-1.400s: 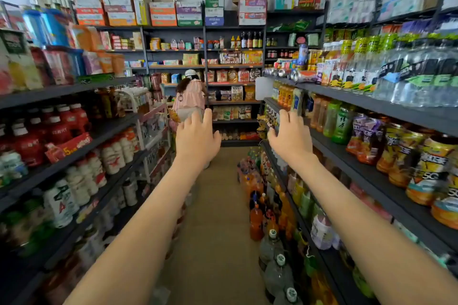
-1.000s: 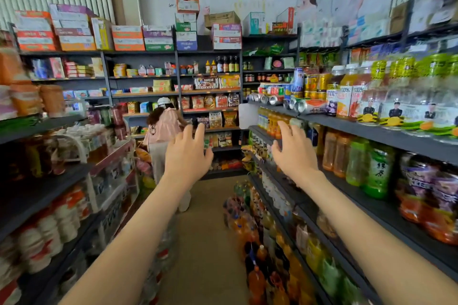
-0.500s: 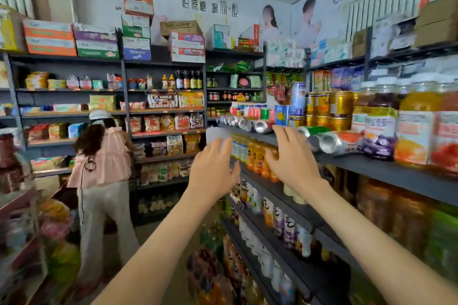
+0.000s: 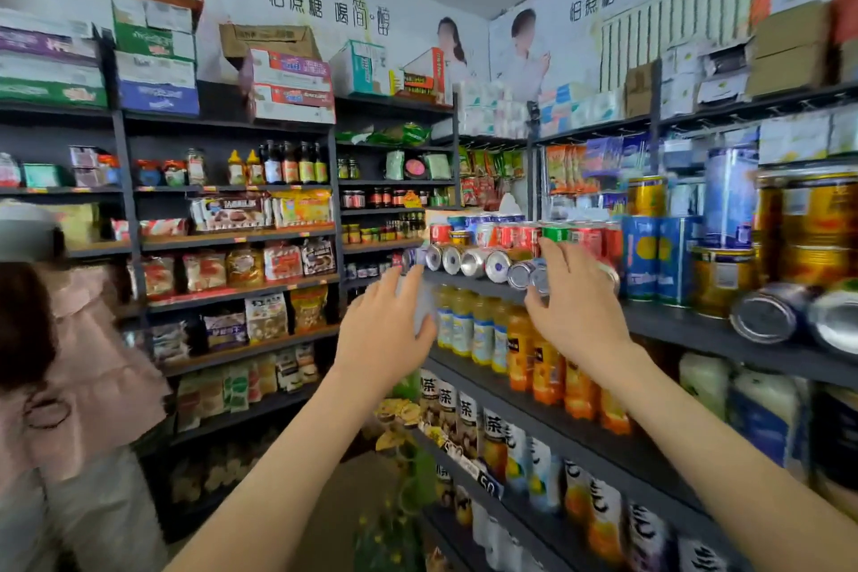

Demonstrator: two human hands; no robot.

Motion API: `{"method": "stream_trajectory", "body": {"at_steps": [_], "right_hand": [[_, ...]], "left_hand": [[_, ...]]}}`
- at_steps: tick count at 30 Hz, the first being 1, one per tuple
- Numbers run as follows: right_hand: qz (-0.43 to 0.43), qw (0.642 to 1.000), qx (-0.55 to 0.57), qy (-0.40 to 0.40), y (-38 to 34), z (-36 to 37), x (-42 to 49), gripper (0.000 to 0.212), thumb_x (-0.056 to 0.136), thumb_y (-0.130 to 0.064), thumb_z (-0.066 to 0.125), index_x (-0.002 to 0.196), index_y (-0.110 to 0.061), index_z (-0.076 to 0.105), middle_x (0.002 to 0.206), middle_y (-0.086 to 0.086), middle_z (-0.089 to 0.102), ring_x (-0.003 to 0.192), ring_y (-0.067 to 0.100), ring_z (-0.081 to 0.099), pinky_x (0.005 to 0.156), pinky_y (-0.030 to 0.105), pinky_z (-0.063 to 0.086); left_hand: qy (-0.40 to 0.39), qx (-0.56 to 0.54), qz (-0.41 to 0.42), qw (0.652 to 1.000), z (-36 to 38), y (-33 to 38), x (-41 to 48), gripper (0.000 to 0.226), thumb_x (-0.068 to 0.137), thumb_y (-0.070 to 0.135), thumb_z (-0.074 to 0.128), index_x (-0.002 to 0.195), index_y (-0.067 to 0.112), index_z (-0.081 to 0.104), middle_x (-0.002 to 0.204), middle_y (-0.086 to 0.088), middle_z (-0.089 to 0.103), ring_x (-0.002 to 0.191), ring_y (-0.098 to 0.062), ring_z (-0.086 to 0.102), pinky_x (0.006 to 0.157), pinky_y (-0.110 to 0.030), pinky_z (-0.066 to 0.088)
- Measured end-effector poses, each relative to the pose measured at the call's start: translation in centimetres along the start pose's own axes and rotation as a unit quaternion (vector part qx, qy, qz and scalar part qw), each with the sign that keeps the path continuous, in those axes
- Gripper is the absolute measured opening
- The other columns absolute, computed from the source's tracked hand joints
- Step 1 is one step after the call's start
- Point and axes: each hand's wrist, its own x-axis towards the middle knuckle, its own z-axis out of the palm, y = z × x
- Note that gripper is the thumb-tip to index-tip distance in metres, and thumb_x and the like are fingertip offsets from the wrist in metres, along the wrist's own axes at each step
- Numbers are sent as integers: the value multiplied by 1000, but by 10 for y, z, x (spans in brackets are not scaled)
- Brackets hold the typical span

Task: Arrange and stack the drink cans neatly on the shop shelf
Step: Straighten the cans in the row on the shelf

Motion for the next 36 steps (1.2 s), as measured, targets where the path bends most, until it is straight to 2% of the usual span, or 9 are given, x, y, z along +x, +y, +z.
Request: {"method": "stream_trajectory", "body": {"at_steps": [3,7,10,14,18,22,27,32,36], "right_hand": [[5,1000,-30,-3,-6,32,42,63,94,-25,49,149,-10,22,148,11,32,136,26,30,110,39,30],[1,997,-80,15,-5,75,87,61,90,-21,54,144,-7,31,139,14,42,126,29,37,103,39,33],[-5,994,-102,28,-6,110,120,61,90,-24,54,144,-6,32,140,15,42,130,30,36,107,40,31],[-19,993,-111,18,-15,156,163,60,93,-25,50,147,-8,27,146,13,35,134,29,30,110,37,26],[-14,994,-104,27,-29,200,199,58,92,-25,51,144,-10,30,140,11,40,126,28,36,104,36,30],[-34,993,-110,23,-45,243,232,58,93,-26,50,146,-13,29,144,7,37,130,26,33,106,34,26],[6,991,-125,55,-53,294,263,59,90,-25,56,143,-9,36,141,12,42,127,30,38,106,39,30],[45,988,-146,29,-66,336,296,61,90,-25,55,145,-13,31,145,8,37,129,26,33,107,35,25],[66,986,-153,19,-65,348,315,61,90,-27,56,145,-12,33,142,9,40,128,26,36,106,37,28]], "left_hand": [[15,-29,10,999,35,-44,45,60,95,41,41,147,17,24,146,-5,36,128,-22,43,94,-32,46],[18,-57,21,998,91,-84,93,62,95,42,41,149,16,21,150,-3,31,134,-21,36,100,-32,40],[17,-65,26,997,136,-110,123,64,95,43,41,149,15,21,150,-5,31,133,-23,36,101,-34,40],[23,-78,29,996,181,-145,157,61,93,43,45,146,17,28,147,-5,36,129,-24,42,95,-35,44],[53,-94,44,993,214,-187,190,58,91,40,51,142,15,37,141,-5,44,126,-23,46,90,-34,47],[78,-122,74,987,257,-230,226,55,86,40,49,134,13,49,131,-6,53,117,-25,54,81,-37,51],[36,-102,121,987,315,-270,269,65,82,49,35,133,12,48,128,-12,55,110,-31,58,82,-43,53],[10,-135,178,975,355,-295,302,61,80,48,38,126,12,53,119,-12,60,99,-32,62,74,-42,55],[8,-152,206,967,381,-305,329,59,82,49,44,127,13,53,123,-12,59,102,-31,61,78,-39,53]]}}
